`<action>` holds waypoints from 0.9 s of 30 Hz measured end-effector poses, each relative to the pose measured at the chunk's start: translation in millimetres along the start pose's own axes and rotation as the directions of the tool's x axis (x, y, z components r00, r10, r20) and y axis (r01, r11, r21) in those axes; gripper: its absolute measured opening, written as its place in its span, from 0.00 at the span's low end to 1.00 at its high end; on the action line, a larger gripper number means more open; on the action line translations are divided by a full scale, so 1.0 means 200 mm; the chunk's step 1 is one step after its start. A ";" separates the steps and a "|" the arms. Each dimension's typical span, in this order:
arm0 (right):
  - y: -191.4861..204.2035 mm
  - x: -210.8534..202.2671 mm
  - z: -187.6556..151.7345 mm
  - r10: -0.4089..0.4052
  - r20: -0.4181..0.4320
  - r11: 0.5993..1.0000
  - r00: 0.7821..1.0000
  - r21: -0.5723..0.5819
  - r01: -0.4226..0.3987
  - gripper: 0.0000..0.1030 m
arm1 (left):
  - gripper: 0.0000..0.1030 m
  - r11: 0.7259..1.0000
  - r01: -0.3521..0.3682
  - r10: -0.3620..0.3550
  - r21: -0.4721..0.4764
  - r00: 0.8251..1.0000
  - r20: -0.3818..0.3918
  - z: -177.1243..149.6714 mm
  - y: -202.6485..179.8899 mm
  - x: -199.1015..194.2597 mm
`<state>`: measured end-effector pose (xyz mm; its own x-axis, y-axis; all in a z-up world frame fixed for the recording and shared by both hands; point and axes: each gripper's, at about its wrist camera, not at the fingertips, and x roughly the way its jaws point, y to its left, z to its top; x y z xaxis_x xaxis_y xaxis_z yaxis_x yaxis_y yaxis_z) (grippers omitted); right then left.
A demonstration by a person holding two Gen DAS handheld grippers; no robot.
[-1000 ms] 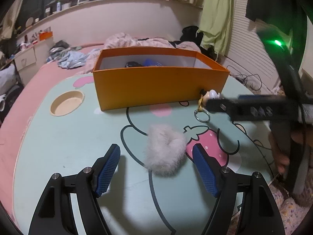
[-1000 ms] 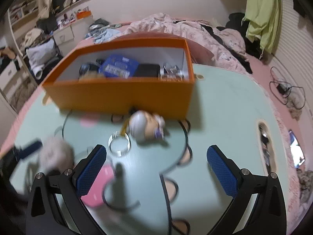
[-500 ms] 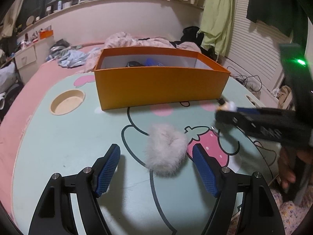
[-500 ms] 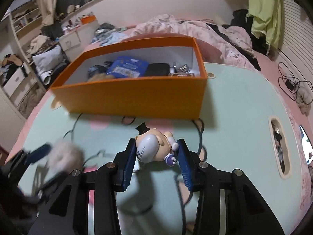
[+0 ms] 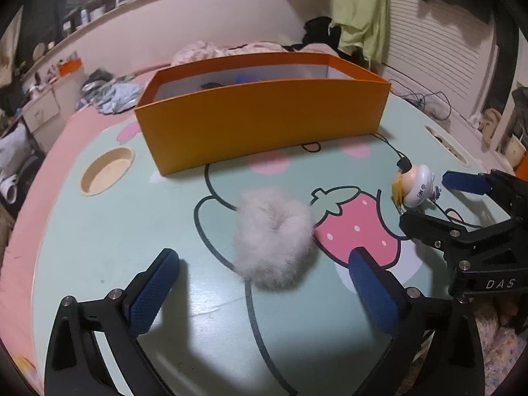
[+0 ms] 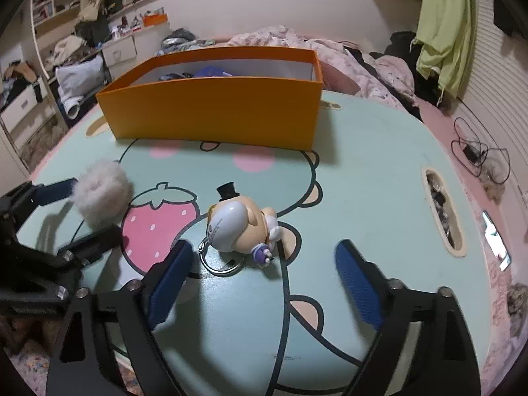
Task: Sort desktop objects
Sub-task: 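Carry the fluffy ball with the left gripper toward the box while the right carries the keychain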
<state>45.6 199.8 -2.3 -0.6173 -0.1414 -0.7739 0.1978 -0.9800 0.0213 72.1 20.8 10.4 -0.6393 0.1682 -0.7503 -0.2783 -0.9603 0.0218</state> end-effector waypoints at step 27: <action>-0.01 0.04 0.04 -0.014 0.004 1.000 1.000 0.000 0.014 1.00 | 1.00 1.000 0.000 0.000 -0.003 1.000 -0.015 0.01 0.02 0.01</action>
<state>34.2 199.4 -3.7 -0.6231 -0.1287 -0.7715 0.1893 -0.9819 0.0109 69.2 17.9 10.0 -0.6287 0.1645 -0.7600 -0.2761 -0.9609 0.0204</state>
